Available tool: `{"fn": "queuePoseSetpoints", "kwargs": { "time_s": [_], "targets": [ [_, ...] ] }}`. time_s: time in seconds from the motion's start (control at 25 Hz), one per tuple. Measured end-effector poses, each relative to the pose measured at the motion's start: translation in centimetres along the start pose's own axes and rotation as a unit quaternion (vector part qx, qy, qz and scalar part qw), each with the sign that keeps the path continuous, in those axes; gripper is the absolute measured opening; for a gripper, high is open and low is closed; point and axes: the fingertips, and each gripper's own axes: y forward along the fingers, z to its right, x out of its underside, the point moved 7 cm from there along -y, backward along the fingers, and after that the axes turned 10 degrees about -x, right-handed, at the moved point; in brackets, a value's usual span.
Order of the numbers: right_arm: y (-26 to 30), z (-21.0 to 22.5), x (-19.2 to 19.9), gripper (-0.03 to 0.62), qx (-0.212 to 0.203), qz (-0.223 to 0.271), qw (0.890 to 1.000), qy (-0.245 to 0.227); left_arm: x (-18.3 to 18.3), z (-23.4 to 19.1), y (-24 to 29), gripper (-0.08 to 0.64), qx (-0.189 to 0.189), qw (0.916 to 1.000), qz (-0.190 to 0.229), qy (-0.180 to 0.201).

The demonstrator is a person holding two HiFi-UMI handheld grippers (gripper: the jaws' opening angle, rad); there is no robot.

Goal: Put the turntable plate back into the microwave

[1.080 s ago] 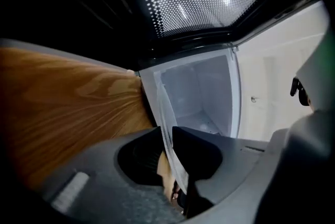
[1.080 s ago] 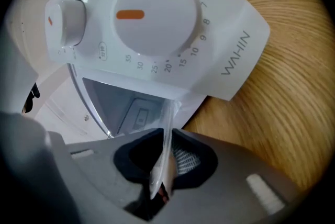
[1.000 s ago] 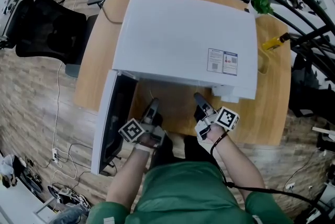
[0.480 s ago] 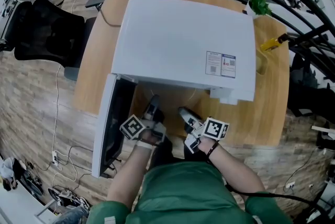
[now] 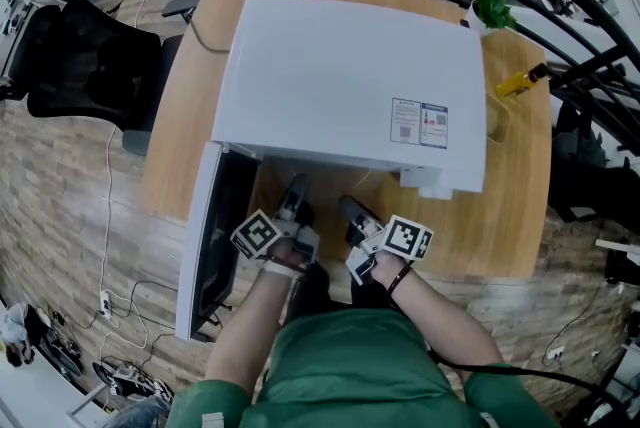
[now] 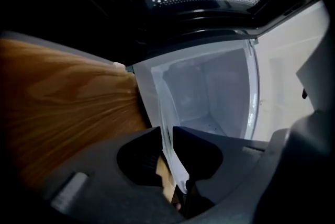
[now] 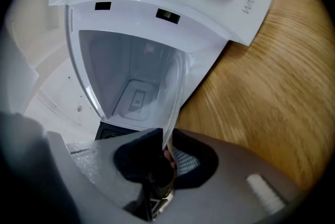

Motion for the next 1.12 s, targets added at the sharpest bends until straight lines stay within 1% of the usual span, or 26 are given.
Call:
{"fn": "queuePoseSetpoints", "kwargs": {
  "time_s": [0.08, 0.12, 0.24, 0.56, 0.64, 0.72, 0.76, 0.96, 1.12],
  "targets": [
    [0.0, 0.1, -0.2, 0.060, 0.001, 0.004, 1.000, 0.006, 0.0, 0.2, 0.0, 0.087, -0.004, 0.9998, -0.005, 0.017],
    [0.0, 0.2, -0.2, 0.060, 0.004, 0.006, 1.000, 0.010, 0.1, 0.2, -0.1, 0.118, -0.005, 0.9997, -0.008, 0.021],
    [0.1, 0.2, -0.6, 0.054, 0.004, 0.017, 1.000, 0.017, 0.6, 0.0, -0.7, 0.161, -0.008, 0.9996, -0.017, 0.020],
    [1.2, 0.0, -2.0, 0.054, 0.009, 0.029, 0.999, 0.019, 1.8, 0.8, -2.5, 0.172, -0.001, 0.9992, -0.034, 0.021],
    [1.5, -0.1, -2.3, 0.054, 0.012, 0.035, 0.999, 0.018, 1.6, 1.0, -2.2, 0.155, -0.012, 0.9987, -0.039, 0.030],
    [1.7, 0.0, -2.6, 0.054, 0.015, 0.042, 0.999, 0.018, 1.3, 1.1, -1.8, 0.069, -0.031, 0.9978, -0.044, 0.039],
    [1.8, 0.0, -2.8, 0.054, 0.015, 0.045, 0.999, 0.017, 1.1, 1.1, -1.6, 0.058, -0.037, 0.9974, -0.045, 0.041],
    [1.7, -0.1, -3.9, 0.054, 0.017, 0.060, 0.998, 0.015, 0.7, 1.8, -0.5, 0.058, -0.037, 0.9968, -0.050, 0.050],
    [1.8, -0.5, -3.8, 0.069, 0.013, 0.052, 0.999, 0.000, 0.3, 2.2, 0.2, 0.057, -0.036, 0.9968, -0.049, 0.052]
  ]
}}
